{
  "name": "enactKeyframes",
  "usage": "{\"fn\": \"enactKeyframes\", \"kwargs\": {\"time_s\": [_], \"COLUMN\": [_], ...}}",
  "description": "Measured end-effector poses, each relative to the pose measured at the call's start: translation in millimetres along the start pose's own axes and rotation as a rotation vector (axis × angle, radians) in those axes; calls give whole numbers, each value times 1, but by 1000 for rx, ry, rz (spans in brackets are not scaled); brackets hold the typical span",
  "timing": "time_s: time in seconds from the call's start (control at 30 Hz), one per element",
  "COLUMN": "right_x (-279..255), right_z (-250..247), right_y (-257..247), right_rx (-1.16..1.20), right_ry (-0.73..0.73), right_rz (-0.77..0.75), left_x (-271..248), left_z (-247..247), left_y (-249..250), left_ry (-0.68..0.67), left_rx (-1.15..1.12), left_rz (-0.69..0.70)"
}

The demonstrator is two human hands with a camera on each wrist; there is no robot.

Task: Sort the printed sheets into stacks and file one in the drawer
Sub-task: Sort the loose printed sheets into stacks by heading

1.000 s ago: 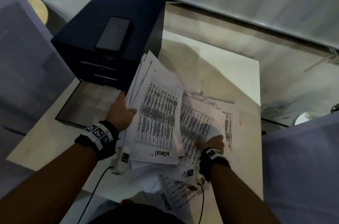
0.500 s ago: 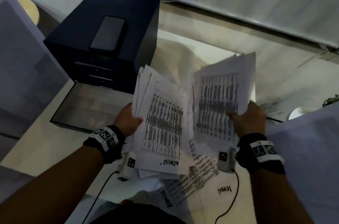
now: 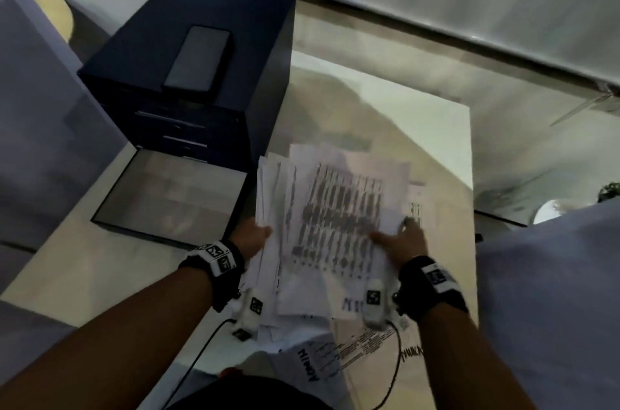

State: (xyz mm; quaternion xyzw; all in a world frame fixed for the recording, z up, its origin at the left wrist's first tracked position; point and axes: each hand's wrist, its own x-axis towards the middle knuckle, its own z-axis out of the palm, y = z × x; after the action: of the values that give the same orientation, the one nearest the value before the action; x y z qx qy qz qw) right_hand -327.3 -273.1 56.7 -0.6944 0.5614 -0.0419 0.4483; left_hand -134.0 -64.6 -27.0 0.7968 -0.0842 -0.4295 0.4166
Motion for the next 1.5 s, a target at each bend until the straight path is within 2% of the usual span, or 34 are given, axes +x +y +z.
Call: {"fn": "enactKeyframes", "kwargs": {"time_s": [0.1,0.2,0.3,0.47,0.53,0.6,0.7,0.77,0.87,0.93,1.0,1.07,1.13,1.2,1.37,1.5], "right_x": [6,1,-5,9,16,18,11,5,9,15,19,19,18,17,13,5], "right_z": [39,68,79,46,31,22,17,18,25,35,47,59,67,70,66,54], "right_y": [25,29,21,40,54,62,71,74,62,41,22,12,12,15,15,5], "right_rx": [-116,-224,-291,-332,-376,-445,-422,-490,-727,-881,-1048,-1213,-1324,-1388,-1371,-1311], "right_ry": [-80,-157,-203,24,57,86,157,153,39,-140,-362,-517,-590,-580,-554,-490], "right_rz": [107,49,-29,-24,49,135,241,151,-211,-464,-641,-765,-827,-838,-670,-608], "left_x": [-5,-6,-7,-27,-39,-49,-65,-74,-79,-79,-79,-80,-82,-85,-90,-88], "left_z": [5,15,15,-16,-33,-48,-67,-75,-81,-82,-84,-89,-93,-97,-104,-107], "left_y": [1,-1,4,37,53,64,77,83,87,90,92,93,93,92,93,93], "left_ry": [37,43,140,173,171,199,265,285,276,273,271,269,272,287,337,330], "left_rx": [-95,56,194,95,92,132,228,272,298,298,291,287,290,294,284,270], "left_rz": [56,91,119,329,414,459,490,503,491,481,472,471,478,475,444,429]}}
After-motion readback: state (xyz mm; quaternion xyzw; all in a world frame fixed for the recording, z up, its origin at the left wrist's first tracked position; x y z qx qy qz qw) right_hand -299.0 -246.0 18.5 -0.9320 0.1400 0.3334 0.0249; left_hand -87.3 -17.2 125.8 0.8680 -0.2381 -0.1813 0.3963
